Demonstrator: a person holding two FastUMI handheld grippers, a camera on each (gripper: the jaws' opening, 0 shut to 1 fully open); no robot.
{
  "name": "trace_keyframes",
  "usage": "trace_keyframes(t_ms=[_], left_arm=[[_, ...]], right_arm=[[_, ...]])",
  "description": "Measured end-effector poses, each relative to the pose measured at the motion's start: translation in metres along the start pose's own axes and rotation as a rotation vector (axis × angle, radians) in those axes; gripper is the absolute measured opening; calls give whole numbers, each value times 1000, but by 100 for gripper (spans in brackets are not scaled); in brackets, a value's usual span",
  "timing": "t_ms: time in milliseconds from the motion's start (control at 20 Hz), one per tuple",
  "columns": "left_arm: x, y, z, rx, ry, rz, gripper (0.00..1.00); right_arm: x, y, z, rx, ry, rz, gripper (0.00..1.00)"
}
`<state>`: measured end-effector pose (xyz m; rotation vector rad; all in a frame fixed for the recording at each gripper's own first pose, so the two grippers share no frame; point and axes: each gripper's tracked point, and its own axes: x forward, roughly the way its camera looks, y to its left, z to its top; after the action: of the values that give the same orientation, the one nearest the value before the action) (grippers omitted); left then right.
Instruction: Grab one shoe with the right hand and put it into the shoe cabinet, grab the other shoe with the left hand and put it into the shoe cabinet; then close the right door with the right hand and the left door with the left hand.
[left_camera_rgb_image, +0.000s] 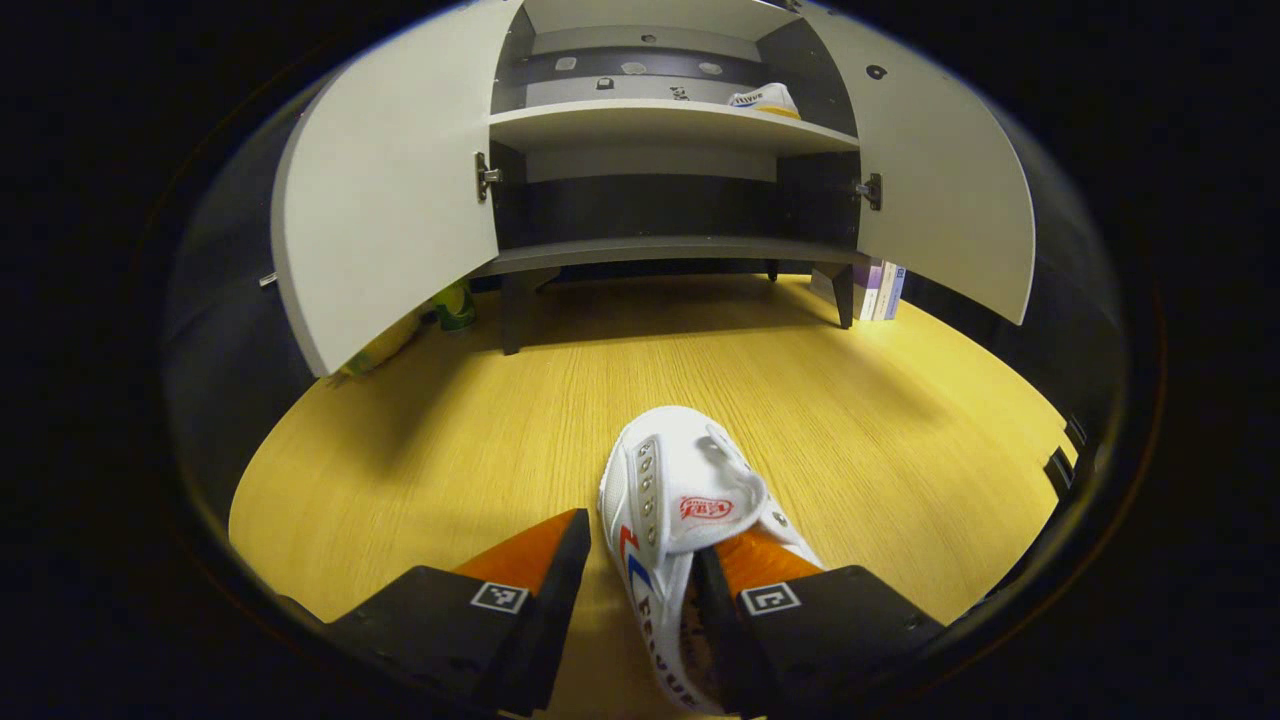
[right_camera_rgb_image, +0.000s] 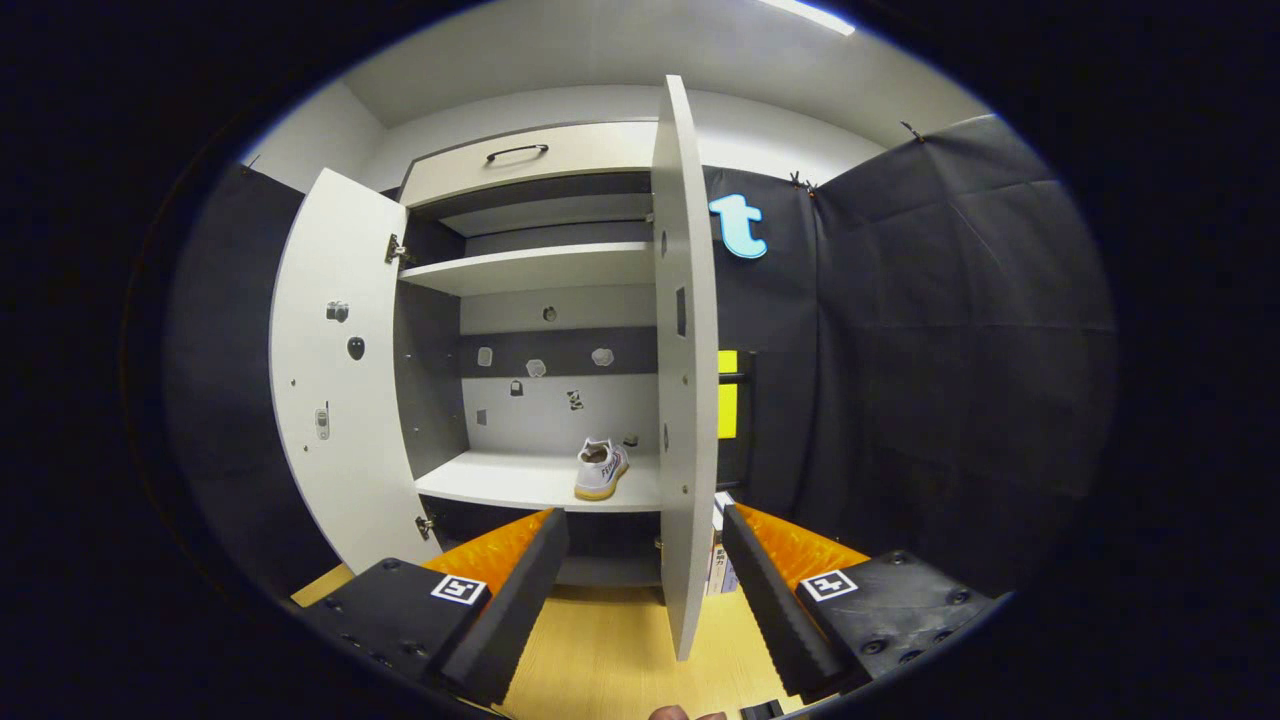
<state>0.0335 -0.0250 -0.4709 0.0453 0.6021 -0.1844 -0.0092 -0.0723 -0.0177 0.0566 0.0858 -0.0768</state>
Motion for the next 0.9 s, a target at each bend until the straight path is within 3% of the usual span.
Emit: trace_keyframes(t_ms=[200,450,600,900], left_arm=[[13,9,3,-8,14,43,46],[21,11,-4,-12,101,80,11],[17,11,5,-61,141,59,8],[-19,1,62,-109,74,54,7]], right_arm=[[-6,-24,-1,10,-1,-64,98],[-11,-42,-10,7,22,-96,98],[-10,-45,-18,24,42,-88,98],[-7,-56,-23,29,45,-64,98]])
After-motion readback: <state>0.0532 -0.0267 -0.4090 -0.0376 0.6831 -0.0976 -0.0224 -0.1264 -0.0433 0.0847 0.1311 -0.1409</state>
